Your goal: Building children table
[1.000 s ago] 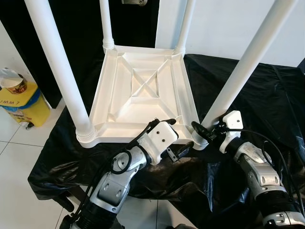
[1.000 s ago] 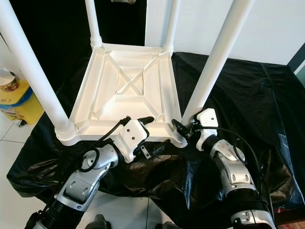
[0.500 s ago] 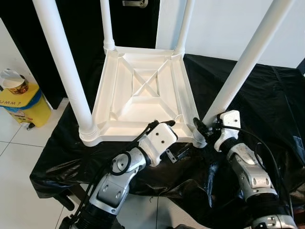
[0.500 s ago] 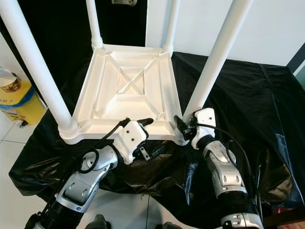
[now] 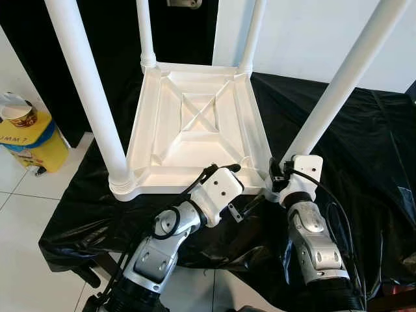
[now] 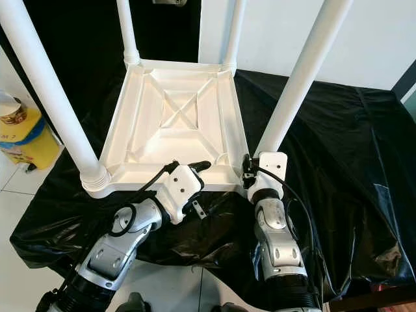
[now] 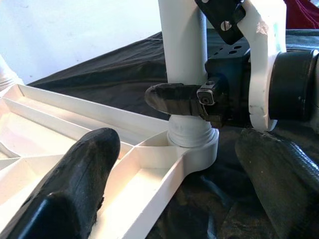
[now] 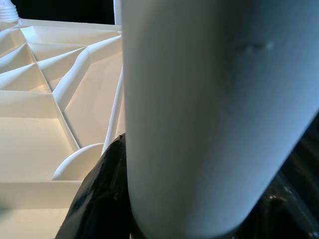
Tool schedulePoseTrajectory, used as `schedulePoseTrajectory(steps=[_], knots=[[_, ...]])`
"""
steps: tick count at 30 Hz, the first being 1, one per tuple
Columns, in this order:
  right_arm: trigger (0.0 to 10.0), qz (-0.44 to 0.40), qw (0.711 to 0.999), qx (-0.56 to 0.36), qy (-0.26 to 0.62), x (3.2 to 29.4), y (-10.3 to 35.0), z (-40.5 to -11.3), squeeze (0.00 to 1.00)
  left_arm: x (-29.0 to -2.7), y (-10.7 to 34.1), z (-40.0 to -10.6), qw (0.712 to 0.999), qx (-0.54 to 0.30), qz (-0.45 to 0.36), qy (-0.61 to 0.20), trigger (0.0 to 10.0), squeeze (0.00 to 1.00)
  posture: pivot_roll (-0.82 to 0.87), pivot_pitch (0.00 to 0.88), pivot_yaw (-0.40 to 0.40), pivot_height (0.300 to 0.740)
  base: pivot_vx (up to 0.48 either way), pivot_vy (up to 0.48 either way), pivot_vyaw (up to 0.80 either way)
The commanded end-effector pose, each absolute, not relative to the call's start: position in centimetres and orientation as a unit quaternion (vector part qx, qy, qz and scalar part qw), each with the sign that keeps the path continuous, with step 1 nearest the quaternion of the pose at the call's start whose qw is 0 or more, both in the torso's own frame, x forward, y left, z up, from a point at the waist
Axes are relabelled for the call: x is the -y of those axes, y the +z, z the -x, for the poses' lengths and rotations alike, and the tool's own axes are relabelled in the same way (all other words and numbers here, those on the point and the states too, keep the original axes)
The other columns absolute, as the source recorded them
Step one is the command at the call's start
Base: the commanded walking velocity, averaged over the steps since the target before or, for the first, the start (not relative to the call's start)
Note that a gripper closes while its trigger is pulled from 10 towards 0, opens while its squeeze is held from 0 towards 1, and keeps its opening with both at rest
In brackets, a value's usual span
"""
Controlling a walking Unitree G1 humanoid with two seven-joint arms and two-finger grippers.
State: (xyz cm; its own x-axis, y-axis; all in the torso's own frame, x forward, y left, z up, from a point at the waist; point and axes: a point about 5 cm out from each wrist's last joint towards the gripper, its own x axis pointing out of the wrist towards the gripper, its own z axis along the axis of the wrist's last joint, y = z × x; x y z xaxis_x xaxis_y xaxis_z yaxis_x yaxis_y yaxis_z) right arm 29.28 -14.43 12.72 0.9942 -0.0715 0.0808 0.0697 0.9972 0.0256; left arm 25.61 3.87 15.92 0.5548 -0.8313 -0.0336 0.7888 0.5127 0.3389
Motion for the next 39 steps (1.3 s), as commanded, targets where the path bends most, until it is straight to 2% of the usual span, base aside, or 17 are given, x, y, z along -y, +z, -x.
schedulePoseTrajectory(steps=[1,5,6,7,16,17,18,19,20,31,39], knots=[[10.0,0.013,0.999,0.022,-0.044,14.7,11.8,-28.9,0.00,-3.5,15.6,-25.6,0.870,0.064,-0.156,-0.463,10.0,0.00,0.09,0.044,-0.124,0.740,0.000,0.000,0.00],[10.0,0.016,0.998,0.026,-0.047,14.6,12.0,-28.8,0.00,-3.6,15.6,-25.6,0.870,0.064,-0.156,-0.463,10.0,0.00,0.09,0.046,-0.123,0.740,0.000,0.000,0.00],[10.0,0.017,0.998,0.029,-0.046,14.5,12.1,-28.7,0.45,-3.6,15.6,-25.7,0.870,0.064,-0.156,-0.463,10.0,0.00,0.09,0.047,-0.122,0.740,0.000,0.000,0.00],[10.0,0.016,0.999,0.032,-0.041,14.5,12.2,-28.6,1.00,-3.7,15.6,-25.7,0.870,0.064,-0.156,-0.462,10.0,0.00,0.10,0.047,-0.123,0.740,0.000,0.000,0.00],[10.0,0.029,0.998,0.064,0.000,15.3,12.9,-27.6,1.00,-4.2,15.7,-25.7,0.873,0.065,-0.159,-0.457,10.0,0.00,0.10,0.051,-0.123,0.740,0.000,0.000,0.00],[10.0,0.031,0.997,0.066,0.007,15.6,12.9,-27.3,0.90,-4.4,15.7,-25.7,0.873,0.065,-0.158,-0.456,10.0,0.00,0.09,0.054,-0.122,0.740,0.000,0.000,0.00],[10.0,0.031,0.997,0.066,0.007,15.6,12.9,-27.3,0.90,-4.4,15.7,-25.7,0.873,0.065,-0.158,-0.456,10.0,0.00,0.09,0.054,-0.122,0.740,0.000,0.000,0.00],[10.0,0.034,0.997,0.065,0.020,15.8,12.8,-27.0,0.11,-4.5,15.8,-25.7,0.874,0.066,-0.153,-0.456,10.0,0.00,0.09,0.058,-0.119,0.740,0.000,0.000,0.00],[10.0,0.036,0.997,0.066,0.031,15.9,12.7,-26.6,0.00,-4.6,15.9,-25.7,0.875,0.066,-0.151,-0.456,10.0,0.00,0.09,0.060,-0.118,0.740,0.000,0.000,0.00],[10.0,0.052,0.991,0.044,0.113,16.7,11.7,-23.4,0.00,-5.8,16.3,-26.0,0.876,0.070,-0.156,-0.450,10.0,0.00,0.09,0.075,-0.109,0.740,0.000,0.000,0.00],[10.0,0.025,0.972,0.017,0.233,15.3,11.4,-21.6,0.00,-6.8,16.8,-26.1,0.879,0.072,-0.157,-0.444,10.0,0.00,0.11,0.089,-0.083,0.740,0.000,0.000,0.00]])
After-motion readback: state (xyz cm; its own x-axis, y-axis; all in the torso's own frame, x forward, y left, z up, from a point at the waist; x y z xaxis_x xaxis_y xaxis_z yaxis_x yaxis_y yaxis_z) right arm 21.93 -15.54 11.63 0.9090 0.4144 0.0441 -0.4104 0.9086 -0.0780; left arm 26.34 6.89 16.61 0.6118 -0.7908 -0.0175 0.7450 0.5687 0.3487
